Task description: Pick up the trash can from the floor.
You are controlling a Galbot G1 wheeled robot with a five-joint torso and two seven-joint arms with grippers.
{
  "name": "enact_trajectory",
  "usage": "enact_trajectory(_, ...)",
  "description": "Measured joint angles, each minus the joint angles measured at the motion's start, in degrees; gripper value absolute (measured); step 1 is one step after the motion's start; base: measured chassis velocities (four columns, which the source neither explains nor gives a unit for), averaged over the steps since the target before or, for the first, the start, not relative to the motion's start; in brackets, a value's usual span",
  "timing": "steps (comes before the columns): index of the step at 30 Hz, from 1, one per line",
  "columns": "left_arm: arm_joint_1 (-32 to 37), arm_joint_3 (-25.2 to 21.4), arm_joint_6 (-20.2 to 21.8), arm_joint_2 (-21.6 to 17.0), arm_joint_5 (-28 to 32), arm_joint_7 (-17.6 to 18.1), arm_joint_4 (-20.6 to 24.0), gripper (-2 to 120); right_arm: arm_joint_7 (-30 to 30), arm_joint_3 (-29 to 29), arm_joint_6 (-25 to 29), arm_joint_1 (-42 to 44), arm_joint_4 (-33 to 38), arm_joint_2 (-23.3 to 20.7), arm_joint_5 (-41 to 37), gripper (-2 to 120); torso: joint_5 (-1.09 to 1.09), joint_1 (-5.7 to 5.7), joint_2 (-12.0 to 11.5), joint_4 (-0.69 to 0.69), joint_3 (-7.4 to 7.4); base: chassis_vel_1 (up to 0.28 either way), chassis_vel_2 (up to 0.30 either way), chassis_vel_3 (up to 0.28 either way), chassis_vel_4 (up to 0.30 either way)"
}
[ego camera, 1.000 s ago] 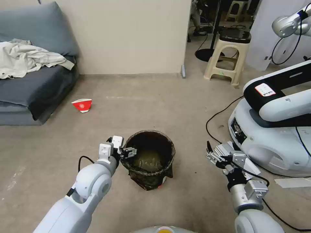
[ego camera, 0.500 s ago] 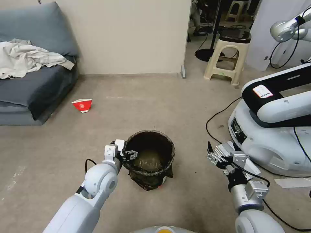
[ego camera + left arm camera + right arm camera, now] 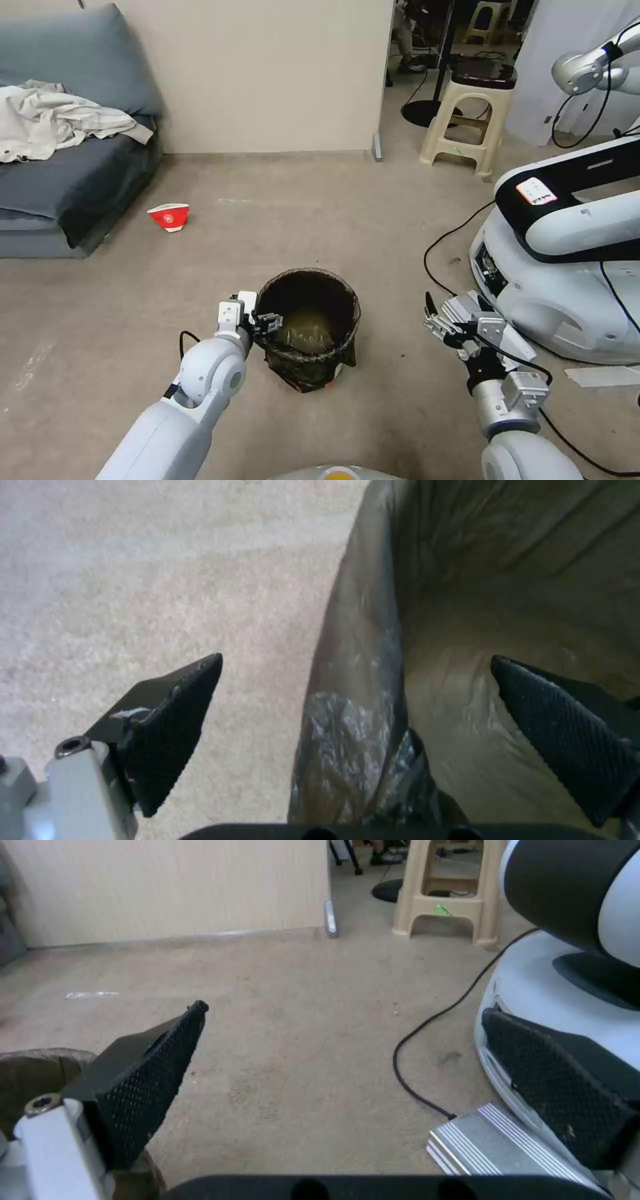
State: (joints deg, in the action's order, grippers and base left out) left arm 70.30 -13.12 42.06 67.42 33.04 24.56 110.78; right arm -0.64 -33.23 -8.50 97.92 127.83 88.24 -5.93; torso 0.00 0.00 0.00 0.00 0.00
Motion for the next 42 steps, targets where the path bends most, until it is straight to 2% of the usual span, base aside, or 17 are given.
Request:
enact_trajectory(4, -0.02, 0.07, -0.02, 0.38, 0.73, 0.0, -0.63, 99, 0.0, 0.01, 0.01, 0.0, 0.0, 0.0, 0.0, 100, 0.0, 0.0, 0.0, 0.0, 0.0, 0.0, 0.0, 0.0, 0.0)
enact_trajectory(7, -0.16, 0.4, -0.06, 0.66, 0.82, 0.25, -0.87, 84, 0.0, 0.04, 0.02, -0.03, 0.0, 0.02, 0.0, 100, 0.0, 0.0, 0.0, 0.0, 0.0, 0.0, 0.0, 0.0, 0.0)
enact_trajectory(8, -0.16, 0.4, -0.06, 0.66, 0.82, 0.25, -0.87, 84, 0.0, 0.04, 0.02, -0.03, 0.0, 0.02, 0.0, 100, 0.0, 0.0, 0.0, 0.0, 0.0, 0.0, 0.0, 0.0, 0.0)
enact_trajectory(10, -0.16, 0.57, -0.09, 0.72, 0.83, 0.63, -1.0, 74, 0.0, 0.02, 0.02, -0.03, 0.0, 0.03, -0.01, 100, 0.01, 0.0, 0.0, 0.0, 0.0, 0.0, 0.0, 0.0, 0.0)
enact_trajectory(11, -0.16, 0.57, -0.09, 0.72, 0.83, 0.63, -1.0, 74, 0.0, 0.02, 0.02, -0.03, 0.0, 0.03, -0.01, 100, 0.01, 0.0, 0.0, 0.0, 0.0, 0.0, 0.0, 0.0, 0.0)
enact_trajectory(14, -0.14, 0.65, -0.1, 0.82, 0.85, 1.0, -1.12, 59, 0.0, 0.0, 0.03, -0.03, -0.01, 0.05, -0.04, 100, 0.01, 0.0, 0.0, 0.0, 0.0, 0.0, 0.0, 0.0, 0.0)
enact_trajectory(15, -0.14, 0.65, -0.1, 0.82, 0.85, 1.0, -1.12, 59, 0.0, 0.0, 0.03, -0.03, -0.01, 0.05, -0.04, 100, 0.01, 0.0, 0.0, 0.0, 0.0, 0.0, 0.0, 0.0, 0.0)
enact_trajectory(18, -0.13, 0.68, -0.1, 0.83, 0.94, 1.18, -1.1, 44, 0.0, 0.04, 0.03, -0.14, -0.02, 0.06, -0.06, 100, 0.0, 0.0, 0.0, 0.0, 0.0, 0.0, 0.0, 0.0, 0.0)
enact_trajectory(20, -0.11, 0.68, -0.1, 0.85, 0.96, 1.25, -1.08, 41, 0.0, 0.06, 0.03, -0.19, -0.06, 0.08, -0.07, 100, 0.0, 0.0, 0.0, 0.0, 0.0, 0.0, 0.0, 0.0, 0.0)
enact_trajectory(22, -0.03, 0.68, -0.1, 0.87, 0.96, 1.35, -1.03, 31, 0.0, 0.1, 0.03, -0.24, -0.12, 0.09, -0.08, 100, 0.0, 0.0, 0.0, 0.0, 0.0, 0.0, 0.0, 0.0, 0.0)
enact_trajectory(23, -0.03, 0.68, -0.1, 0.87, 0.96, 1.35, -1.03, 31, 0.0, 0.1, 0.03, -0.24, -0.12, 0.09, -0.08, 100, 0.0, 0.0, 0.0, 0.0, 0.0, 0.0, 0.0, 0.0, 0.0)
enact_trajectory(27, 0.19, 0.52, -0.11, 0.9, 0.95, 1.62, -0.87, 13, 0.0, 0.12, 0.04, -0.24, -0.19, 0.12, -0.09, 100, 0.01, 0.0, 0.0, 0.01, 0.0, 0.0, 0.0, 0.0, 0.0)
enact_trajectory(28, 0.19, 0.52, -0.11, 0.9, 0.95, 1.62, -0.87, 13, 0.0, 0.12, 0.04, -0.24, -0.19, 0.12, -0.09, 100, 0.01, 0.0, 0.0, 0.01, 0.0, 0.0, 0.0, 0.0, 0.0)
enact_trajectory(29, 0.27, 0.55, -0.11, 0.91, 1.01, 1.6, -0.72, 8, 0.01, 0.14, 0.04, -0.24, -0.19, 0.13, -0.09, 100, 0.0, 0.0, 0.0, 0.01, -0.01, 0.0, 0.0, 0.0, 0.0)
enact_trajectory(31, 0.32, 0.57, -0.11, 0.93, 1.08, 1.43, -0.61, 5, 0.02, 0.15, 0.05, -0.27, -0.2, 0.14, -0.1, 100, -0.01, 0.0, 0.0, 0.0, 0.0, 0.0, 0.0, 0.0, 0.0)
enact_trajectory(42, 1.0, 0.16, -0.46, 0.86, 0.78, 2.0, 0.73, 5, 0.1, 0.3, 0.11, -0.6, -0.31, 0.15, -0.12, 100, -0.01, 0.0, 0.0, -0.01, 0.0, 0.0, 0.0, 0.0, 0.0)
